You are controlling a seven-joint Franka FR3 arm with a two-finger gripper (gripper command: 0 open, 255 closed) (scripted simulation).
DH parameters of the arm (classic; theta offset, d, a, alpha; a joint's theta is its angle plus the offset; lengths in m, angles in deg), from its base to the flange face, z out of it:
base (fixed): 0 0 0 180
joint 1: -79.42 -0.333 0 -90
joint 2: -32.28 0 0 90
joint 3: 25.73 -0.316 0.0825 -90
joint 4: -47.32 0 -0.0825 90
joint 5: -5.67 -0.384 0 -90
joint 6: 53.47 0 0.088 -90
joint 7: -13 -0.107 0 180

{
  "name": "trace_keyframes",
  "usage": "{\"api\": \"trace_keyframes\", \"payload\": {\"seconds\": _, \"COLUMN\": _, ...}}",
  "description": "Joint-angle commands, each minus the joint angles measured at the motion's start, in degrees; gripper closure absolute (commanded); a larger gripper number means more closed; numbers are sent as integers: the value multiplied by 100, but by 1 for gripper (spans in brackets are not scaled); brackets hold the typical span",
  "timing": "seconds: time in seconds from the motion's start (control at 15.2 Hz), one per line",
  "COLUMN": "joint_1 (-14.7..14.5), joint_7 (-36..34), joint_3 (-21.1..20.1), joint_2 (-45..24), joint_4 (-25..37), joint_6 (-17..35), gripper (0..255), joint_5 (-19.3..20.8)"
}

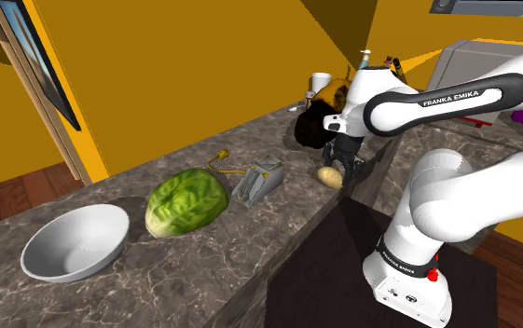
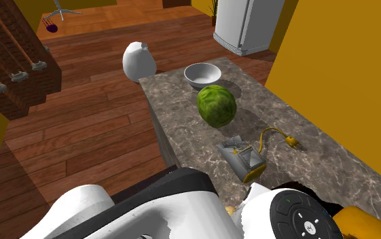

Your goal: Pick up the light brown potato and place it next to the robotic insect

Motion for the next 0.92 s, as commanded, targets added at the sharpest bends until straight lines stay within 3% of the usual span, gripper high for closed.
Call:
{"api": "trace_keyframes", "payload": {"seconds": 0.0, "joint_1": 3, "joint_7": 2, "joint_3": 5, "joint_2": -7, "joint_4": -8, "joint_6": 11, "gripper": 0, "joint_5": 11}}
{"api": "trace_keyframes", "payload": {"seconds": 0.33, "joint_1": 1, "joint_7": 0, "joint_3": 4, "joint_2": -9, "joint_4": -8, "joint_6": 13, "gripper": 0, "joint_5": 10}}
{"api": "trace_keyframes", "payload": {"seconds": 0.59, "joint_1": -85, "joint_7": 41, "joint_3": -444, "joint_2": 498, "joint_4": 497, "joint_6": -958, "gripper": 0, "joint_5": -428}}
{"api": "trace_keyframes", "payload": {"seconds": 0.86, "joint_1": -85, "joint_7": 41, "joint_3": -444, "joint_2": 498, "joint_4": 497, "joint_6": -958, "gripper": 0, "joint_5": -428}}
